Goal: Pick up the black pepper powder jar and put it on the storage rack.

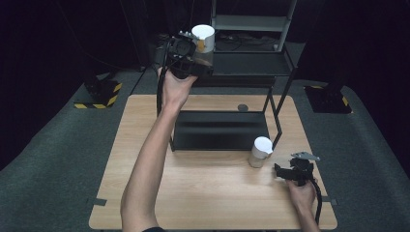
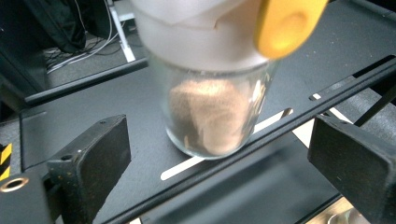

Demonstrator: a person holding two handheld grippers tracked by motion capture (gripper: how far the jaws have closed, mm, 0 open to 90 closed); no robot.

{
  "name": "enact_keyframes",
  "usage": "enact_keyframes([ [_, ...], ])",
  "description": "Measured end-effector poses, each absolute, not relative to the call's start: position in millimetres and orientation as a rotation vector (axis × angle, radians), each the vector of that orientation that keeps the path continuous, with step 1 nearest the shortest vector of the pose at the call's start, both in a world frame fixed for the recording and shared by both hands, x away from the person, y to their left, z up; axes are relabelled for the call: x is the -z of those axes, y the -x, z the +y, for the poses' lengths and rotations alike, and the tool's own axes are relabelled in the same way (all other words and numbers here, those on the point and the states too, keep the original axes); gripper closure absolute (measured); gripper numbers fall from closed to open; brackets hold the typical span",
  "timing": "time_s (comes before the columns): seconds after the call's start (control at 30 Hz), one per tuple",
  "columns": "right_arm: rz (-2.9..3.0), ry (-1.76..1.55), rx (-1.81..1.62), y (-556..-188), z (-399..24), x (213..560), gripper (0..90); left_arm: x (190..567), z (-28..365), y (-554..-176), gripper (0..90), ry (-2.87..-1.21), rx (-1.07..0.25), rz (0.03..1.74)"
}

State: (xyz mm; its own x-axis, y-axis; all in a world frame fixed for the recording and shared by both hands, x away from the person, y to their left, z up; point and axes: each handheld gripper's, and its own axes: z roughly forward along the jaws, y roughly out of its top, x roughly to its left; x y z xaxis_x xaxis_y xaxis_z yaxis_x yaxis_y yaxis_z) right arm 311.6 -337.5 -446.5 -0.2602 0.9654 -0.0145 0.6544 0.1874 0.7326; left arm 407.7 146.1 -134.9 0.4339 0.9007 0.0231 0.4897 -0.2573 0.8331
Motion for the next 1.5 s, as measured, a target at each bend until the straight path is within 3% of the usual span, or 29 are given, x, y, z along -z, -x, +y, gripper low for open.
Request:
enact_keyframes([
  [1.5, 1.988, -1.51, -0.853, -311.6, -337.6, 446.6, 7.0, 201.4, 163.4, -359.1, 7.1, -1.908, -0.656, 1.142],
])
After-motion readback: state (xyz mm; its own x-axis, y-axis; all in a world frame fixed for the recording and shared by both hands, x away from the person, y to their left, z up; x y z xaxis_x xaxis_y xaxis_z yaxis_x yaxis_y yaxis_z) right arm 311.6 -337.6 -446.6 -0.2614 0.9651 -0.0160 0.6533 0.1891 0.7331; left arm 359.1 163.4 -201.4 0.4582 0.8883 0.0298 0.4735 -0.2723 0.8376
